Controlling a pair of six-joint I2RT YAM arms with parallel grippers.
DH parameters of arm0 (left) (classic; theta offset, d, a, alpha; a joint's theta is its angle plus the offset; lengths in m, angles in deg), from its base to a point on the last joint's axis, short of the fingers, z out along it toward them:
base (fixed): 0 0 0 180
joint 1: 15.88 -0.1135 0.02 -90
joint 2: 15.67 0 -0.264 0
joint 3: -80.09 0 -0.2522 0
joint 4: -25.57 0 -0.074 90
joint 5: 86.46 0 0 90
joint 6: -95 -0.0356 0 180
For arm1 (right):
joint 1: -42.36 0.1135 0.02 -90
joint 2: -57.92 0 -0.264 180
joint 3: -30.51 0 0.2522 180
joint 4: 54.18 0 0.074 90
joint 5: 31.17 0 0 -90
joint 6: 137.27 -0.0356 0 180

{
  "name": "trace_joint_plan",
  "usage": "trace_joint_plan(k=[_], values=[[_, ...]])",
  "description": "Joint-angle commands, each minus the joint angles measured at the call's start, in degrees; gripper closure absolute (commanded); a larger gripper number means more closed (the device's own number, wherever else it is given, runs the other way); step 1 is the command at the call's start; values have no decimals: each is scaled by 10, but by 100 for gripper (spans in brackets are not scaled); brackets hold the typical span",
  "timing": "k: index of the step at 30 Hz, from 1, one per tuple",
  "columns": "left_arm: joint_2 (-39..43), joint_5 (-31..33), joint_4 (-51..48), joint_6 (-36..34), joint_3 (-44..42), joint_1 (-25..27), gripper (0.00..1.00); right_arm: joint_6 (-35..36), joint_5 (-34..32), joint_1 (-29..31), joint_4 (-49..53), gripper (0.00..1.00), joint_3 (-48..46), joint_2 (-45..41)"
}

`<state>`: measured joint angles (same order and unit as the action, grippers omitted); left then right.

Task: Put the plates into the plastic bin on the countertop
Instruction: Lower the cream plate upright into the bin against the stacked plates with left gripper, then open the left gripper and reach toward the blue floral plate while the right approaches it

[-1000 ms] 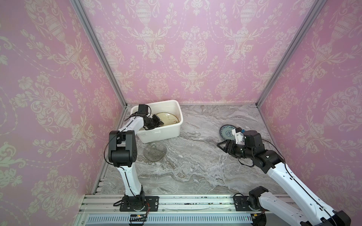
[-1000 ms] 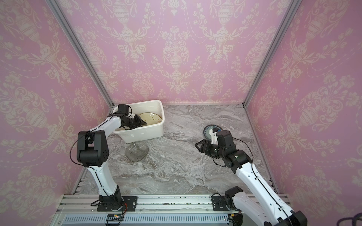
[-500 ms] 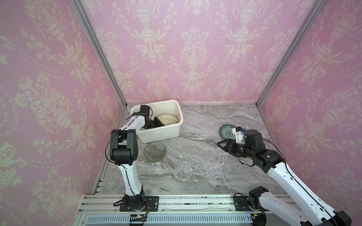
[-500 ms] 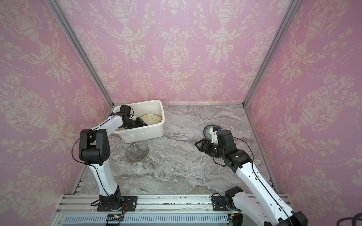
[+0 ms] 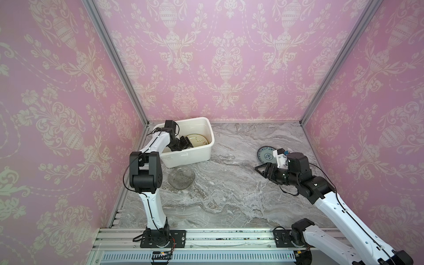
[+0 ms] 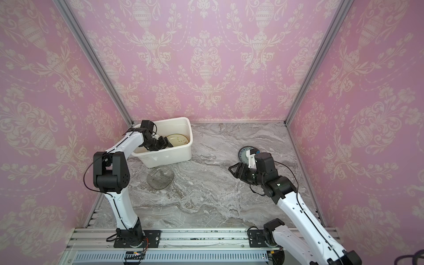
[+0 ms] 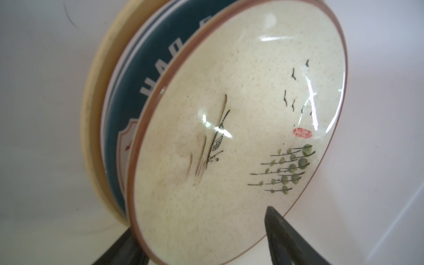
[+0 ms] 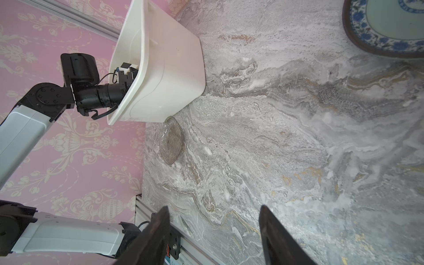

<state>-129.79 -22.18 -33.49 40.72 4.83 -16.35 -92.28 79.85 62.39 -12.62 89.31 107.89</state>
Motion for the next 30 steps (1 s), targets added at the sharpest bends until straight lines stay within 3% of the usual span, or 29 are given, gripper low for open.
trace_joint_plan(k=[1,10,18,30], values=[[-11,44,-63,-29,12,4,19,0,-29,2,32,37,7,-12],[0,88,-99,-57,19,4,14,-1,-130,2,161,34,41,-3],[44,117,-104,-79,4,4,9,3,-182,2,201,33,57,-18],[147,158,-90,-109,-18,2,4,45,-228,-9,213,30,106,52]])
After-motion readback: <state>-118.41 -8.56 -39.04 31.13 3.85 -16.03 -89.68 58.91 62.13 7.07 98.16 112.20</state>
